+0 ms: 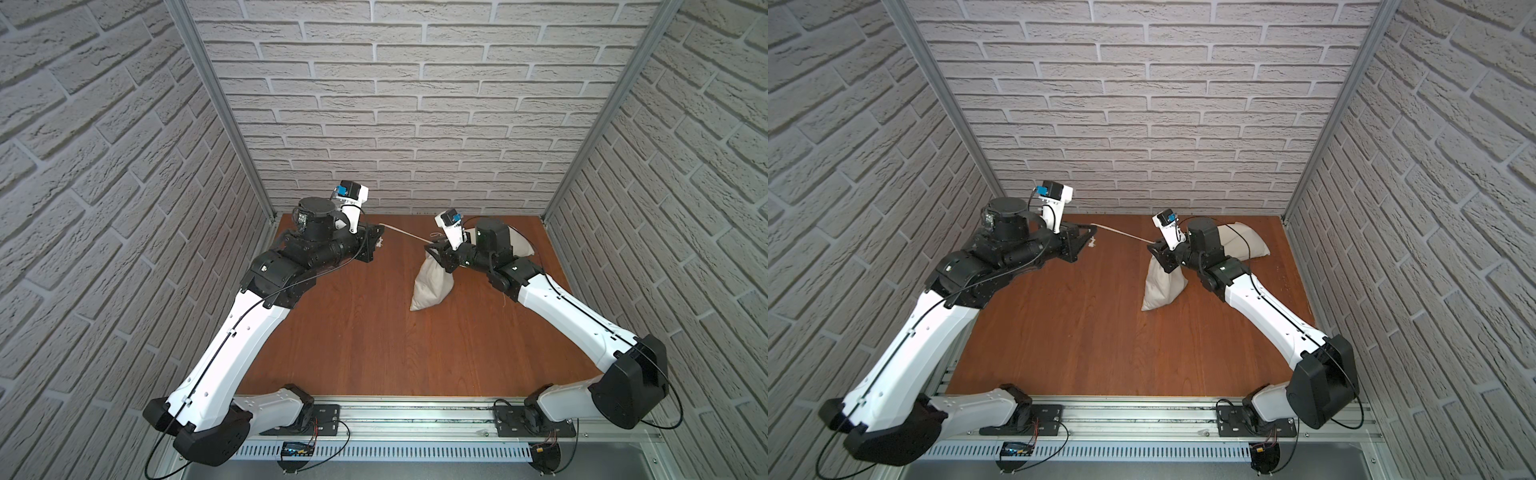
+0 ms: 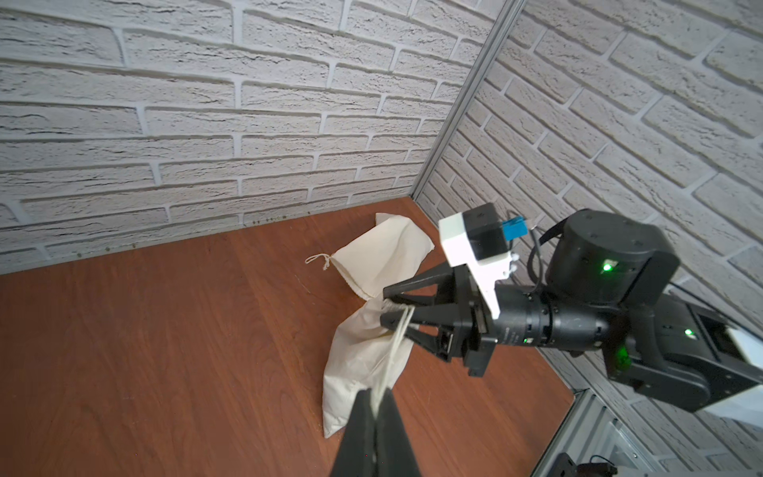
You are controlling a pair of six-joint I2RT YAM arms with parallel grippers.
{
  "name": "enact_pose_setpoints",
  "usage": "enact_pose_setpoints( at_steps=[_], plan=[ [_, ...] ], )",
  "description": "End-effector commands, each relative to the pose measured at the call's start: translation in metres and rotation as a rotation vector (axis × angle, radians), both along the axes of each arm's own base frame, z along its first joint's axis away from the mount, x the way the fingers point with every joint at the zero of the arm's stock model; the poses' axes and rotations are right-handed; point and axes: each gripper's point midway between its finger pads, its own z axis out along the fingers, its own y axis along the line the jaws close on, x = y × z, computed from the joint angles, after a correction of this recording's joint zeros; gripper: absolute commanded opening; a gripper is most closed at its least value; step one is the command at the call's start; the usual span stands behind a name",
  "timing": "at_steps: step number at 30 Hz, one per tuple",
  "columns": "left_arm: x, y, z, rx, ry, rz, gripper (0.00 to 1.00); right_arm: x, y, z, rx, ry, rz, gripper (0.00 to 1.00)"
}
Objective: Close the soil bag
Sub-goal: Frap the soil bag at the center of the board.
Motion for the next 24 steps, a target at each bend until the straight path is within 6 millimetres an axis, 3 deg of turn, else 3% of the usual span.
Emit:
enact_pose_setpoints(
  at_steps=[1,6,13,17,24],
  plan=[
    [0.009,-0.014,0.028,-0.07,-0.069,-0.04,0.0,-0.003,0.011,0.023,0.0,-0.048,0.018,0.44],
    [0.017,-0.02,0.024,-0.063,-0.053,-0.045,0.0,-0.011,0.039,0.047,0.026,-0.084,0.126,0.52],
    [0.016,-0.022,0.026,-0.065,-0.053,-0.051,0.0,-0.026,0.063,0.069,0.072,-0.078,0.288,0.65],
    [0.014,-0.02,0.032,-0.064,-0.064,-0.05,0.0,-0.023,0.072,0.069,0.061,-0.06,0.319,0.7],
    [0.011,-0.019,0.039,-0.07,-0.072,-0.057,0.0,-0.003,0.077,0.06,-0.001,-0.059,0.289,0.69]
  ],
)
